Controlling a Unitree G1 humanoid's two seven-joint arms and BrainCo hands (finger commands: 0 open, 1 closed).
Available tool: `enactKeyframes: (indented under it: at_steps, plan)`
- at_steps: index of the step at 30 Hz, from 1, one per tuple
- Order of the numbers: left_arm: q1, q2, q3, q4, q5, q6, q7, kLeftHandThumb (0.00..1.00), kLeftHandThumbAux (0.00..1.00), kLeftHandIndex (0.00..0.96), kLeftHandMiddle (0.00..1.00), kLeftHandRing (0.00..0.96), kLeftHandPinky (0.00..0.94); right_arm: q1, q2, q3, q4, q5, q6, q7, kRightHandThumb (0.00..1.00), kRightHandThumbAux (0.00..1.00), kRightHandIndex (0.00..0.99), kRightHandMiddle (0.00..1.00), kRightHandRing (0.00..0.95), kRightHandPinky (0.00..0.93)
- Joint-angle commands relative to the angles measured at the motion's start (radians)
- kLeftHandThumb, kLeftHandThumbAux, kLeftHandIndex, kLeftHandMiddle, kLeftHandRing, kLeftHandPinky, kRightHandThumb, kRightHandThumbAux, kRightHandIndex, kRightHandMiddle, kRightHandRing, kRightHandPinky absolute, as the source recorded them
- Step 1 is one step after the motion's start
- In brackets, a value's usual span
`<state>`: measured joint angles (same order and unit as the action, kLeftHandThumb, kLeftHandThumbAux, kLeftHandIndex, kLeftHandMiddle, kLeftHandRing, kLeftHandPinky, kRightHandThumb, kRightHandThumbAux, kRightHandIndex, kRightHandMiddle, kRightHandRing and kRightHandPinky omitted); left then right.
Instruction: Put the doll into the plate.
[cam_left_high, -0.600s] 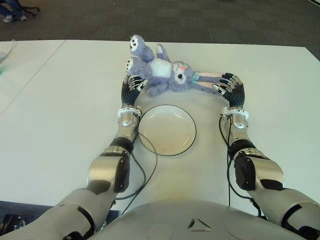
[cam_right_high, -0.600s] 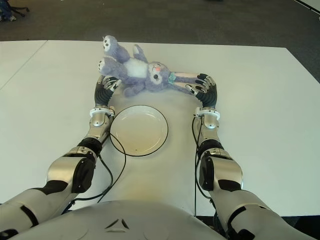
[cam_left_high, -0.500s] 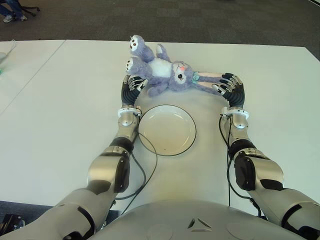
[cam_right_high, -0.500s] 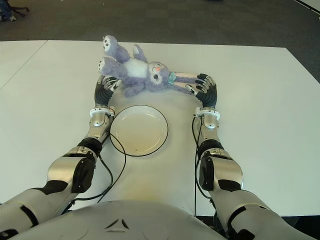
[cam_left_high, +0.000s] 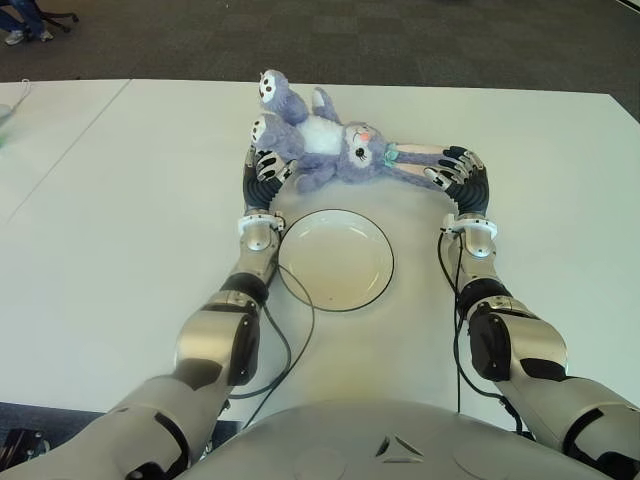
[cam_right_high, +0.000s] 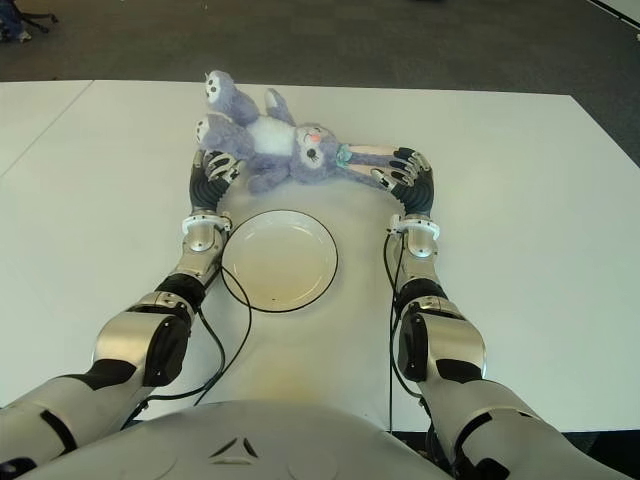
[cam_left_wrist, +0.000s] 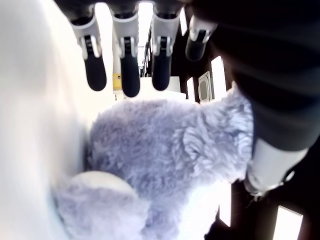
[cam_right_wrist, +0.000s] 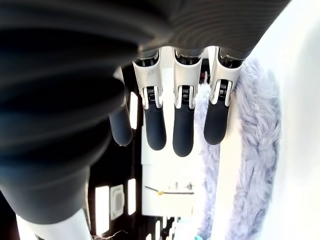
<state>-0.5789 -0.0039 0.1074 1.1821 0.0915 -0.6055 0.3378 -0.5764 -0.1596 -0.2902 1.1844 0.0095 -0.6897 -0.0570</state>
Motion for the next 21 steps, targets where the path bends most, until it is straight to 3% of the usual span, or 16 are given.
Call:
enactKeyframes:
  at_steps: [1, 12, 21]
  plan:
    - [0.126, -0.030, -0.018, 0.105, 0.027, 0.018, 0.029, 0.157, 0.640, 0.036, 0.160, 0.206, 0.245, 0.278, 0.105, -0.014, 0.147, 0.013, 0.023, -0.007, 0.067, 0.835, 0.254, 0.275, 0.292, 0.336]
    - [0.046, -0.051, 0.031, 0.094, -0.039, -0.035, -0.014, 0.189, 0.561, 0.033, 0.132, 0.177, 0.231, 0.274, 0.103, -0.023, 0.149, 0.022, 0.033, 0.007, 0.070, 0.842, 0.261, 0.283, 0.303, 0.350]
    - [-0.004, -0.052, 0.058, 0.102, -0.066, -0.020, -0.057, 0.197, 0.599, 0.030, 0.146, 0.189, 0.245, 0.273, 0.102, -0.017, 0.149, 0.014, 0.026, -0.006, 0.092, 0.833, 0.272, 0.301, 0.324, 0.368]
